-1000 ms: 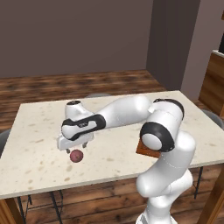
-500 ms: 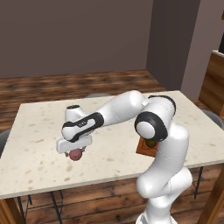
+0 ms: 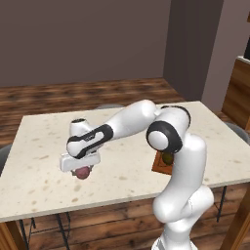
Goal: Place the avocado, onion, tomato, and bell pepper on the cutting board.
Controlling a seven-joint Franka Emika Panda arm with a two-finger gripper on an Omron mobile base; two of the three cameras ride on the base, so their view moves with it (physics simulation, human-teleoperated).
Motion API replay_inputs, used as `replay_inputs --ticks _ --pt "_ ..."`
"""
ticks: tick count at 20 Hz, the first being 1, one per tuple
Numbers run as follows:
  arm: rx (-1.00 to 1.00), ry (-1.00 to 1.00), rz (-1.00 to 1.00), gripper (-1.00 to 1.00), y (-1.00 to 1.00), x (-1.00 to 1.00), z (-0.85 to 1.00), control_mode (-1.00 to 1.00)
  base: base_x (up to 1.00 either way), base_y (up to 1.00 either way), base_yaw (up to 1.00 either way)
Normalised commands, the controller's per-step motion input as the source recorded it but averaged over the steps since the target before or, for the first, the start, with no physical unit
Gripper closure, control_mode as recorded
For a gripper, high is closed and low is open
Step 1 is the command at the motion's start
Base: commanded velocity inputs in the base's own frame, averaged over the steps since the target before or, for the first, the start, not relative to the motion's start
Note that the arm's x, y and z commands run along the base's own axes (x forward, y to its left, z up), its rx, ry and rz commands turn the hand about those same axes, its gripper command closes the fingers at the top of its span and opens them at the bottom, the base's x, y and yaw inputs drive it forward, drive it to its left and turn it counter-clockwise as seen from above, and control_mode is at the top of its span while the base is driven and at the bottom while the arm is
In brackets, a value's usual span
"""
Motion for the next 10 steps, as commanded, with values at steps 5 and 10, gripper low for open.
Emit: replay_inputs --ticks 5,10 --pt "0.00 -0.04 -0.05 1.00 -0.04 -0.17 0.38 -1.00 0.00 0.00 0.00" --pt "0.00 -0.09 -0.09 1.00 -0.35 -0.31 0.81 -1.00 0.00 0.00 0.00"
